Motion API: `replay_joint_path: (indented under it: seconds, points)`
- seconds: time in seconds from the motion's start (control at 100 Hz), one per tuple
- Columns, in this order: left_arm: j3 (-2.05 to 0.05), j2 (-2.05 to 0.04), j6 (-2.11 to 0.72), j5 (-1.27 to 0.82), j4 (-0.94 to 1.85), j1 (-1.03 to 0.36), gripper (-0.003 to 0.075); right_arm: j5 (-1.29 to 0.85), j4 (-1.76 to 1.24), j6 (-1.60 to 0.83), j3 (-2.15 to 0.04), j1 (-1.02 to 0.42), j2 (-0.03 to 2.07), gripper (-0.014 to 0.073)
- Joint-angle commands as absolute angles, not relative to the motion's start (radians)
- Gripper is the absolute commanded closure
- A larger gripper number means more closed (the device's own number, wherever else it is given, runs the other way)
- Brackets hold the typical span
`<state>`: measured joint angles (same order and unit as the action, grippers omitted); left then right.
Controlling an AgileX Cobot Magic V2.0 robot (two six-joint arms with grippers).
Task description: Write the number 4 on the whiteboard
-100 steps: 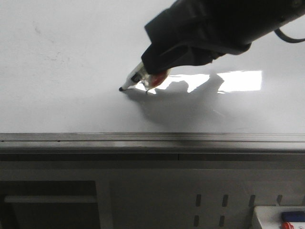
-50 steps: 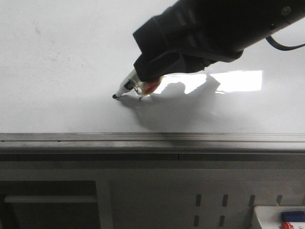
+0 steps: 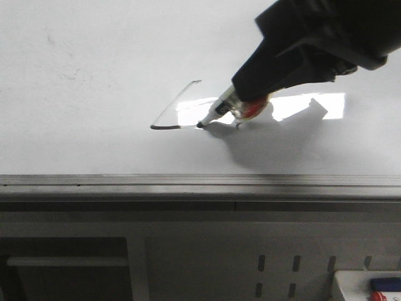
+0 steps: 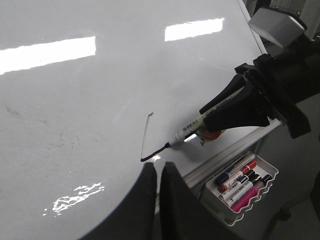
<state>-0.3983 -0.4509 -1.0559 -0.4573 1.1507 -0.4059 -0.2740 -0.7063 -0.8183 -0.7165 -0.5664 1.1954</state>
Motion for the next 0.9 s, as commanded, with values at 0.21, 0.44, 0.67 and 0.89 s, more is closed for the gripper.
replay_joint_path:
  seconds: [0.21, 0.44, 0.67, 0.89]
  points:
    - [-0.424, -0.454, -1.048, -0.434, 1.193, -0.405, 0.0741, -0.188, -0.686, -0.825, -0.720, -0.475, 1.146, 0.0654]
    - [-0.424, -0.454, -1.056, -0.434, 1.193, -0.405, 0.0741, -0.186, -0.686, -0.825, -0.720, -0.475, 1.150, 0.0654]
    - [-0.424, -0.454, -1.056, -0.433, 1.193, -0.405, 0.0741, -0.282, -0.714, -0.825, -0.730, -0.486, 1.095, 0.0654]
    - [-0.424, -0.454, -1.056, -0.433, 1.193, -0.405, 0.0741, -0.330, -0.718, -0.825, -0.798, -0.569, 0.999, 0.0654]
